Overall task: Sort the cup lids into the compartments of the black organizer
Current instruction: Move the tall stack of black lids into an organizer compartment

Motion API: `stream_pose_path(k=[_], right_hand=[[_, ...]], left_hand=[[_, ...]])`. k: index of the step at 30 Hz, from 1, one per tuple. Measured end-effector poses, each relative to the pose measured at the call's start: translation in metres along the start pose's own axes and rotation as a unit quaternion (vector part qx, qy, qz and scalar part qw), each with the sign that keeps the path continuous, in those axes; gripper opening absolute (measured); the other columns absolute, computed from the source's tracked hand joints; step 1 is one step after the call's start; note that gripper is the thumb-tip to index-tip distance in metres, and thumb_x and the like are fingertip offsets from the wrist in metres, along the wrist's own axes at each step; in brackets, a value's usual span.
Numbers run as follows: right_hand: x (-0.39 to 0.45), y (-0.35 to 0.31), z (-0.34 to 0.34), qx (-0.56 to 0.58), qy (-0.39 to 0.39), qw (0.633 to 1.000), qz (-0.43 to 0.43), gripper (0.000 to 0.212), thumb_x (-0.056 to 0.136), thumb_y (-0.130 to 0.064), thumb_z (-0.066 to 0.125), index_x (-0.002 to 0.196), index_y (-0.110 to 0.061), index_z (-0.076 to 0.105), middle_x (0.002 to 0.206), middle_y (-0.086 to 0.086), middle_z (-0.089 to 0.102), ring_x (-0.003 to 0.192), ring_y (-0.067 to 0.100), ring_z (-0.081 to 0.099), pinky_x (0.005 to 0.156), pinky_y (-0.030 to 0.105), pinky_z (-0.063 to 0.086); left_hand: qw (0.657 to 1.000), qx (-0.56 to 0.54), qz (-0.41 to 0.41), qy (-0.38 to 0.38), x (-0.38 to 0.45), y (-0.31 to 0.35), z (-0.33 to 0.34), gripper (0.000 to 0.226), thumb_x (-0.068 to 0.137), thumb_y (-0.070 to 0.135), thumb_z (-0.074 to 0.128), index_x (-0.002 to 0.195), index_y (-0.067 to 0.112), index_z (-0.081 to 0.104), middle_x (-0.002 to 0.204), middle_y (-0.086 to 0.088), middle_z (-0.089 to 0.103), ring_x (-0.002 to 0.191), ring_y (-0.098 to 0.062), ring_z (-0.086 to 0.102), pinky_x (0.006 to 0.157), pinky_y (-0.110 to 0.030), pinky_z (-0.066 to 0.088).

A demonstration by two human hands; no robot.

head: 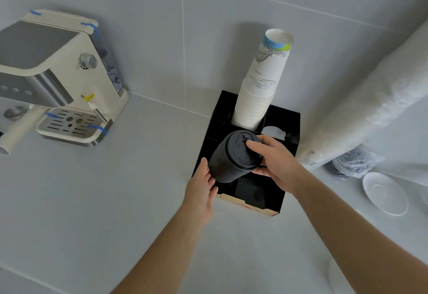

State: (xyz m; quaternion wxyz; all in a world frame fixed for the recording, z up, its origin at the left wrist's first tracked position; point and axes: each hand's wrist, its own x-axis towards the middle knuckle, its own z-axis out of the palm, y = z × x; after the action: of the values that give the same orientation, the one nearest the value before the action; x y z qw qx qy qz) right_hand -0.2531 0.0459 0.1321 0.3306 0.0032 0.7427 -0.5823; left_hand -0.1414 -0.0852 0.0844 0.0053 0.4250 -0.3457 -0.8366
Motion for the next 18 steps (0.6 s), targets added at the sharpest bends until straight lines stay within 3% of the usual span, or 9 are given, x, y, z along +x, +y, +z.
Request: stream_pose_path(k=[6, 12, 18], right_hand=[[0.029, 0.0, 0.011, -0.014, -0.013, 1.0, 0.012, 0.023, 0.091, -0.032, 0.067, 0.113, -0.024, 0.067, 0.117, 0.0, 0.073, 0.111, 0.019, 0.069, 0.094, 0.04, 0.057], [0.049, 0.006, 0.023, -0.037, -0.018, 0.999, 0.027, 0.026, 0.091, -0.034, 0.067, 0.115, -0.023, 0.065, 0.116, 0.0, 0.073, 0.11, 0.019, 0.069, 0.088, 0.036, 0.058], [0.059, 0.007, 0.024, -0.045, -0.013, 0.998, 0.036, 0.027, 0.09, -0.04, 0.066, 0.113, -0.024, 0.065, 0.115, -0.002, 0.073, 0.11, 0.019, 0.069, 0.089, 0.037, 0.057]], left_hand=[[1.0, 0.009, 0.005, 0.015, 0.021, 0.001, 0.002, 0.064, 0.097, 0.048, 0.048, 0.151, 0.016, 0.034, 0.155, -0.003, 0.039, 0.144, -0.018, 0.035, 0.118, -0.038, 0.028], [0.999, 0.051, 0.003, 0.014, 0.035, 0.0, 0.005, 0.057, 0.095, 0.056, 0.046, 0.144, 0.028, 0.045, 0.147, 0.008, 0.048, 0.14, -0.012, 0.038, 0.117, -0.033, 0.026], [0.994, 0.108, -0.01, 0.033, 0.04, 0.003, 0.009, 0.058, 0.092, 0.064, 0.043, 0.141, 0.032, 0.047, 0.146, 0.008, 0.049, 0.128, -0.01, 0.042, 0.101, -0.029, 0.029]])
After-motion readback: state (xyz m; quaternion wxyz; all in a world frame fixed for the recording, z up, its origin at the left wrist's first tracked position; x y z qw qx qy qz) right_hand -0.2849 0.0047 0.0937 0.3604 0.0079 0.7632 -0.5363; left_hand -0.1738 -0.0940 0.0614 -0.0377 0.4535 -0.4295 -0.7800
